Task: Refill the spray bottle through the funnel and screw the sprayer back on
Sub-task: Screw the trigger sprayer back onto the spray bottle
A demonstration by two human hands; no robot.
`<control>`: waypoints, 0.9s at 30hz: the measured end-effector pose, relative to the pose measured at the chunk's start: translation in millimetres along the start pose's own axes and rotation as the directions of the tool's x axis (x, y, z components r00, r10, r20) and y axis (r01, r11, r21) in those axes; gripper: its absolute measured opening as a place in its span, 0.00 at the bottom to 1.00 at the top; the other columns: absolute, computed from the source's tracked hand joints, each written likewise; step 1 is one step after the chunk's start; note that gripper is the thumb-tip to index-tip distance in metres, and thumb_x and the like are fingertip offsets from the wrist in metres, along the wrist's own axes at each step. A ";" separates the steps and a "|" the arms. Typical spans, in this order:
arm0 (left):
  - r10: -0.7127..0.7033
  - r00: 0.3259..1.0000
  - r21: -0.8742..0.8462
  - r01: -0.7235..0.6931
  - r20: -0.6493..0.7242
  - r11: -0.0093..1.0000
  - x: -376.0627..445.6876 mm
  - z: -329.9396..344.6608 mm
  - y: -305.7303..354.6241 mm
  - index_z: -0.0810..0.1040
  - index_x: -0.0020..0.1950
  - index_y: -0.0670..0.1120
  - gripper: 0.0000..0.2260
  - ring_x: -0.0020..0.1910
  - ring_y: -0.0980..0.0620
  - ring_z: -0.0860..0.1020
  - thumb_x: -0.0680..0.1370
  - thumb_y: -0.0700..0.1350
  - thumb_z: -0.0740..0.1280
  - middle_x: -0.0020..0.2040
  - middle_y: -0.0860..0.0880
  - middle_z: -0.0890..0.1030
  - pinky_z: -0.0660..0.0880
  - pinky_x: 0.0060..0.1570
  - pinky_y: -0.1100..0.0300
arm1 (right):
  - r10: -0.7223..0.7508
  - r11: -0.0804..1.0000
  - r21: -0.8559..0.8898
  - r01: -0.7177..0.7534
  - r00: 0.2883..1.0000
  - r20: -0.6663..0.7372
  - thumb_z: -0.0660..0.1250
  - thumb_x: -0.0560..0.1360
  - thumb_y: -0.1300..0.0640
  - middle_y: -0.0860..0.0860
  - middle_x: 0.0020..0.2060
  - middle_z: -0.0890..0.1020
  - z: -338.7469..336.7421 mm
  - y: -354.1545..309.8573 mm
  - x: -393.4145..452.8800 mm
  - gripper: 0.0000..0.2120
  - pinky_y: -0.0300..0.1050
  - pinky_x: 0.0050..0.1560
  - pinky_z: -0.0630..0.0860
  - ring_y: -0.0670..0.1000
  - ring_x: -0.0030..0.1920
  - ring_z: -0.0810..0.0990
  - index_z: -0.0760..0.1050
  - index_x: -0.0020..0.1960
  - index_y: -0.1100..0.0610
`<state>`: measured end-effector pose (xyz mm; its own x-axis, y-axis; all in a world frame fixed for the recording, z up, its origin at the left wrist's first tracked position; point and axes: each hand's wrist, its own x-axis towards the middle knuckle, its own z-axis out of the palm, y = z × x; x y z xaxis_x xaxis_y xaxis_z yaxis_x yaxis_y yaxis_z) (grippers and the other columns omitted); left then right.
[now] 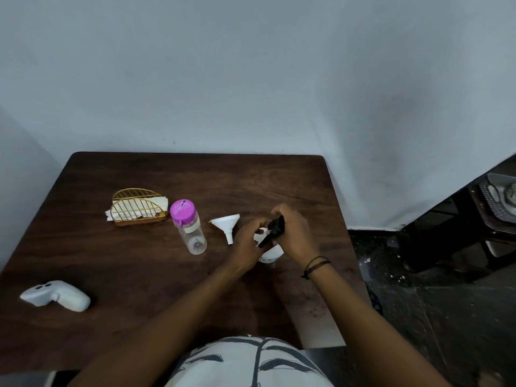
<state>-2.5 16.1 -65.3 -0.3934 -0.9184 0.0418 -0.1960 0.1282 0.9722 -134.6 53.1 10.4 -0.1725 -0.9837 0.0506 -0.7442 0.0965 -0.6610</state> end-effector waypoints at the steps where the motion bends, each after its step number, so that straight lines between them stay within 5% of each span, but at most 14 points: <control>1: -0.014 1.000 -0.014 0.013 -0.007 1.000 -1.1 0.4 -0.8 0.79 0.55 0.54 0.17 0.55 0.45 0.81 0.68 0.57 0.71 0.52 0.50 0.83 0.77 0.55 0.37 | 0.003 0.999 -0.050 -0.002 1.000 0.024 0.67 0.72 0.67 0.50 0.46 0.79 0.1 1.0 1.3 0.11 0.42 0.41 0.73 0.48 0.45 0.74 0.75 0.49 0.53; 5: -0.013 0.999 -0.005 0.013 -0.037 1.000 -1.7 1.8 -0.6 0.81 0.54 0.55 0.16 0.56 0.46 0.81 0.69 0.59 0.69 0.52 0.53 0.83 0.78 0.57 0.41 | 0.075 0.984 -0.171 -0.058 0.992 0.099 0.69 0.73 0.62 0.50 0.47 0.76 -0.5 -2.5 6.0 0.10 0.45 0.40 0.76 0.49 0.44 0.75 0.74 0.47 0.48; 8: -0.010 1.000 0.134 0.007 0.025 0.991 2.2 1.6 -4.1 0.77 0.61 0.56 0.16 0.60 0.48 0.79 0.73 0.52 0.72 0.59 0.48 0.82 0.74 0.61 0.61 | 0.065 0.969 -0.244 -0.036 0.991 0.114 0.67 0.72 0.63 0.50 0.46 0.75 -2.1 -7.0 9.1 0.10 0.44 0.35 0.74 0.50 0.40 0.76 0.73 0.45 0.49; 10: 0.038 0.999 0.159 -0.039 0.011 0.986 2.3 1.5 -1.1 0.75 0.61 0.58 0.16 0.59 0.58 0.78 0.74 0.48 0.72 0.60 0.56 0.82 0.69 0.57 0.72 | 0.040 0.959 -0.284 -0.005 0.992 0.116 0.65 0.74 0.63 0.49 0.44 0.74 -3.2 -9.7 10.9 0.08 0.40 0.32 0.66 0.49 0.39 0.75 0.71 0.43 0.50; 12: 0.086 0.996 0.079 -0.083 -0.032 0.993 3.0 2.5 -0.1 0.78 0.57 0.58 0.13 0.56 0.65 0.79 0.74 0.49 0.71 0.56 0.67 0.81 0.75 0.57 0.66 | -0.003 0.944 -0.327 0.048 0.991 0.137 0.63 0.75 0.62 0.50 0.45 0.74 -4.2 -12.9 13.4 0.06 0.42 0.34 0.68 0.50 0.40 0.75 0.71 0.43 0.52; 15: 0.079 0.995 0.032 -0.078 -0.053 0.996 2.1 3.3 -2.2 0.81 0.59 0.48 0.12 0.58 0.55 0.79 0.76 0.45 0.70 0.57 0.55 0.82 0.77 0.60 0.52 | -0.046 0.887 -0.441 0.137 0.977 0.210 0.64 0.76 0.63 0.54 0.49 0.76 -7.6 -18.1 18.5 0.03 0.49 0.41 0.77 0.54 0.46 0.78 0.75 0.49 0.59; 21: 0.047 0.995 0.101 -0.038 -0.091 0.994 -3.7 6.1 -3.3 0.80 0.55 0.36 0.14 0.52 0.47 0.81 0.75 0.45 0.68 0.51 0.44 0.82 0.79 0.53 0.54 | -0.025 0.773 -0.600 0.207 0.954 0.297 0.68 0.75 0.58 0.58 0.51 0.80 -9.4 -33.1 30.5 0.08 0.51 0.43 0.75 0.60 0.49 0.81 0.76 0.52 0.61; 24: 0.006 0.998 0.104 0.000 -0.055 0.995 -1.9 8.3 -9.7 0.79 0.60 0.36 0.16 0.56 0.43 0.79 0.76 0.42 0.73 0.56 0.42 0.81 0.76 0.57 0.50 | -0.016 0.805 -0.574 0.150 0.973 0.232 0.71 0.73 0.50 0.57 0.48 0.81 -9.6 -26.2 29.2 0.14 0.47 0.40 0.71 0.60 0.47 0.81 0.76 0.49 0.60; 27: -0.147 0.983 0.073 0.156 -0.110 0.985 0.2 12.3 -16.0 0.79 0.55 0.36 0.13 0.52 0.42 0.79 0.75 0.41 0.75 0.53 0.39 0.78 0.76 0.49 0.58 | -0.025 0.839 -0.535 0.098 0.990 0.142 0.70 0.73 0.45 0.53 0.45 0.81 -6.9 -9.6 19.2 0.15 0.44 0.37 0.68 0.56 0.43 0.81 0.75 0.48 0.57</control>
<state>-10.5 18.5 -83.7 -0.2588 -0.9629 -0.0765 -0.3195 0.0106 0.9475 -135.2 34.3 22.9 -0.0603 -0.9974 -0.0398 -0.9867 0.0656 -0.1488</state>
